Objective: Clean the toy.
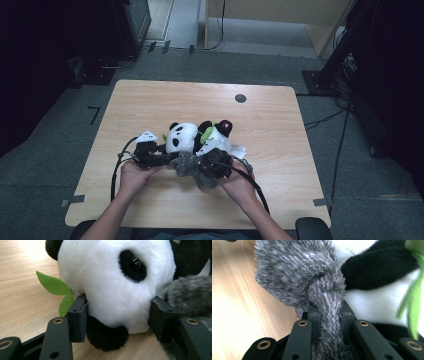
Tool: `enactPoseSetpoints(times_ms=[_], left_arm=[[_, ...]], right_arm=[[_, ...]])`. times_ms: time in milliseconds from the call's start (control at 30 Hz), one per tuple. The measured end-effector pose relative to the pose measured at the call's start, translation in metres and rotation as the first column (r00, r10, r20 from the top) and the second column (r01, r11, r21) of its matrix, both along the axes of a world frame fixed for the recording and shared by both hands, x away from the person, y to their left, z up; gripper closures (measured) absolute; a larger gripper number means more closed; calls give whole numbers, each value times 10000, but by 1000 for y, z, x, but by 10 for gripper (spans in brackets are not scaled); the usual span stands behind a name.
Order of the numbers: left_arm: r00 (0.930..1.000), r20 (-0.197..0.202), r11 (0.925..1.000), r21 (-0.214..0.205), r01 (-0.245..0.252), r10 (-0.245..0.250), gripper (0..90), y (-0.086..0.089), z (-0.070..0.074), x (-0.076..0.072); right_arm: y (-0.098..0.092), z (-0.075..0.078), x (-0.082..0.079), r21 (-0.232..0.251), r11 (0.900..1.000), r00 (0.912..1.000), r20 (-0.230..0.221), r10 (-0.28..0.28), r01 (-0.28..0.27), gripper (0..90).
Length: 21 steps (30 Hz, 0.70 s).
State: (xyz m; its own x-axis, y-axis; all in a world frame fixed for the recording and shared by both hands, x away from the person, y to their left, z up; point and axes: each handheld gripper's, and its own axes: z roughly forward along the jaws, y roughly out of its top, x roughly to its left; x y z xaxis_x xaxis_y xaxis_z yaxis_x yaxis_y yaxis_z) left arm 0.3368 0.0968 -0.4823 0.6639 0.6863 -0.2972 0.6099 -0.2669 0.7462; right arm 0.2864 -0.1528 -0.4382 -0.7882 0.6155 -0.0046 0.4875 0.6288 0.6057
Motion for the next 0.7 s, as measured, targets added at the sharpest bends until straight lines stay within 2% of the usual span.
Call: enactPoseSetpoints(times_ms=[100, 167, 333, 433, 467, 700], left_arm=[[10000, -7, 10000, 3, -2, 2, 401, 0, 0, 0], [10000, -42, 10000, -5, -36, 36, 401, 0, 0, 1], [9999, -100, 9999, -57, -84, 83, 402, 0, 0, 1], [10000, -83, 10000, -33, -54, 54, 403, 0, 0, 2], [10000, -71, 10000, -21, -49, 49, 404, 0, 0, 2], [10000, -61, 10000, -14, -22, 22, 410, 0, 0, 1]], right_arm=[[-8, 2, -8, -170, 9995, 9987, 414, 286, -279, 770], [-14, 4, -12, -146, 9992, 9983, 438, 377, -371, 771], [-36, 6, -17, -8, 9999, 9998, 130, 139, -138, 774], [-49, 4, -18, -132, 9999, 10000, -3, -19, 19, 773], [-59, 3, -18, -45, 9999, 9998, -148, -151, 151, 773], [-80, 4, -14, 252, 9988, 9984, -393, -413, 423, 769]])
